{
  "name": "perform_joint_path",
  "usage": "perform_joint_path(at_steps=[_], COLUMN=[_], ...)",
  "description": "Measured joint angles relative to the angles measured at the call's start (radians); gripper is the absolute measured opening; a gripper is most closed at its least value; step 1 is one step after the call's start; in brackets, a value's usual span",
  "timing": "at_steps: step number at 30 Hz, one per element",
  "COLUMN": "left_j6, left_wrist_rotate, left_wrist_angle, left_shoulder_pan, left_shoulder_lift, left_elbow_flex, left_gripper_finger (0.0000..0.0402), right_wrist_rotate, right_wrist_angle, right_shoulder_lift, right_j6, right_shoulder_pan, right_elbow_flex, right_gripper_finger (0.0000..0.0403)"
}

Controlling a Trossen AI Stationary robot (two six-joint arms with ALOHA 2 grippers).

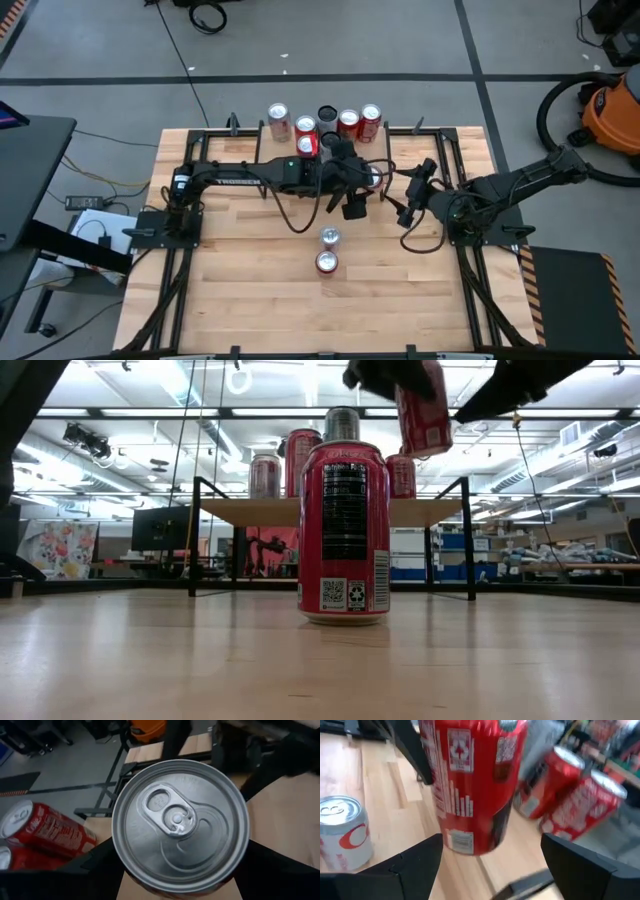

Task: Place canned beverage on shelf
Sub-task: Put the red soda can on the shelf aligned with the other red soda can

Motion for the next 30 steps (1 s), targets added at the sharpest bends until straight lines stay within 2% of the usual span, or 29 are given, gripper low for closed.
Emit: perform_joint_path(at_steps=[3,6,9,14,20,24,30], left_j6=[0.022,0.032,0.033,0.044,0.060,0.061,0.058], left_wrist_rotate=[-0.002,-0.002,0.002,0.014,0.023,0.023,0.023], left_wrist_angle=[-0.014,-0.021,-0.024,-0.023,-0.012,-0.021,-0.029], left_shoulder_pan=[-0.011,-0.013,-0.013,-0.013,-0.019,-0.020,-0.022], left_shoulder_lift=[-0.003,-0.003,-0.004,-0.004,-0.006,-0.006,-0.006], left_elbow_flex=[0.014,0.014,0.014,0.014,0.014,0.014,0.014], left_gripper_finger=[0.0298,0.0298,0.0298,0.0298,0.0298,0.0298,0.0299], right_wrist_rotate=[-0.002,-0.050,-0.071,-0.170,-0.211,-0.269,-0.310], right_wrist_angle=[0.168,0.265,0.301,0.323,0.363,0.399,0.400], right_shoulder_lift=[-0.001,-0.003,0.002,0.020,0.074,0.094,0.096], right_j6=[-0.122,-0.178,-0.188,-0.165,-0.162,-0.177,-0.178], right_shoulder_pan=[-0.006,-0.009,-0.021,-0.066,-0.116,-0.144,-0.180], right_elbow_flex=[-0.037,-0.061,-0.068,-0.073,-0.073,-0.073,-0.073], right_gripper_finger=[0.0347,0.0350,0.0356,0.0371,0.0374,0.0360,0.0309])
